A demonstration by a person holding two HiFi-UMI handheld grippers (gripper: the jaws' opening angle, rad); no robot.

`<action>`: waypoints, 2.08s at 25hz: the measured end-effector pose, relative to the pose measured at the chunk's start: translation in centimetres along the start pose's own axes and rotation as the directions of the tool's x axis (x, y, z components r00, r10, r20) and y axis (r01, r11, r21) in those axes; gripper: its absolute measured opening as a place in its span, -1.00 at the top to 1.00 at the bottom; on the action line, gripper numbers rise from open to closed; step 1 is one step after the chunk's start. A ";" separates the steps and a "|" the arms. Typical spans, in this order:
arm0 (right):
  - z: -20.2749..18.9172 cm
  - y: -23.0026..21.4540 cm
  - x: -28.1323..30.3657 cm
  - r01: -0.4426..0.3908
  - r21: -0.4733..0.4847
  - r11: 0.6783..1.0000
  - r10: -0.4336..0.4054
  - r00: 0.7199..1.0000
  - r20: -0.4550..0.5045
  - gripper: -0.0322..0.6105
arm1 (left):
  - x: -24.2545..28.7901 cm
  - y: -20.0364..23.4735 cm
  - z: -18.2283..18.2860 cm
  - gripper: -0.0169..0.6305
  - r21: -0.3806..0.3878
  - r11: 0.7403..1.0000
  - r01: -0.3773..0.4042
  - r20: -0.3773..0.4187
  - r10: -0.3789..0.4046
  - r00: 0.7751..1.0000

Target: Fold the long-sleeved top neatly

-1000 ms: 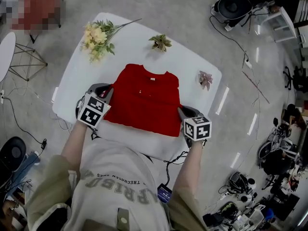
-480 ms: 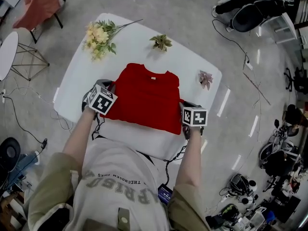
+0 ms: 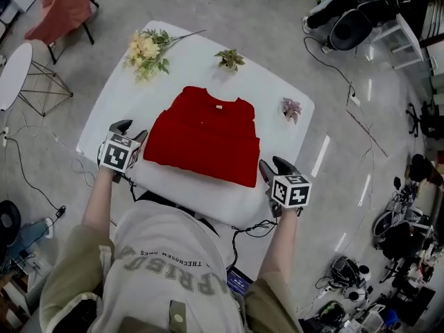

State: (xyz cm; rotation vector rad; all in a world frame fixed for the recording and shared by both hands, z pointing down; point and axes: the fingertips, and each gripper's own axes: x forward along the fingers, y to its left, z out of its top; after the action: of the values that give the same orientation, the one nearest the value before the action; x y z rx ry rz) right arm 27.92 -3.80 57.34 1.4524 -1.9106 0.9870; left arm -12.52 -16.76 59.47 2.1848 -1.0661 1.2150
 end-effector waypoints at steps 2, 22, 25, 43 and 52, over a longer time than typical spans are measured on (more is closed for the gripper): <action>-2.2 2.0 -0.8 -0.059 -0.043 0.997 0.058 0.998 -0.029 0.29 | -1.3 -1.6 -2.1 0.26 0.020 0.999 0.042 -0.011 -0.041 0.999; -11.0 6.8 -1.6 -0.020 -0.412 0.911 -0.073 0.975 -0.209 0.77 | -4.0 -9.0 -8.9 0.81 0.222 0.965 0.136 -0.053 -0.127 0.990; -14.0 8.6 -3.9 -0.120 -0.401 0.908 0.010 0.964 -0.266 0.77 | -6.6 -10.0 -12.1 0.81 0.218 0.952 0.214 -0.096 -0.197 0.976; -0.9 5.4 -5.4 -0.138 -0.416 0.899 0.067 0.981 -0.180 0.77 | -7.9 -6.3 0.7 0.82 0.244 0.969 0.048 0.160 -0.089 0.983; 3.4 -0.1 3.0 -0.064 -0.257 0.964 -0.011 0.960 -0.280 0.77 | 1.1 -2.8 5.2 0.81 0.197 0.978 0.063 0.014 -0.067 0.998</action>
State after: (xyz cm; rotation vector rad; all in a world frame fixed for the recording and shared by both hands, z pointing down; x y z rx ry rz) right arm 27.24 -8.24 57.73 1.0757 -1.7793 0.8588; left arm -7.22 -18.95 57.64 2.3647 -0.9085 1.3197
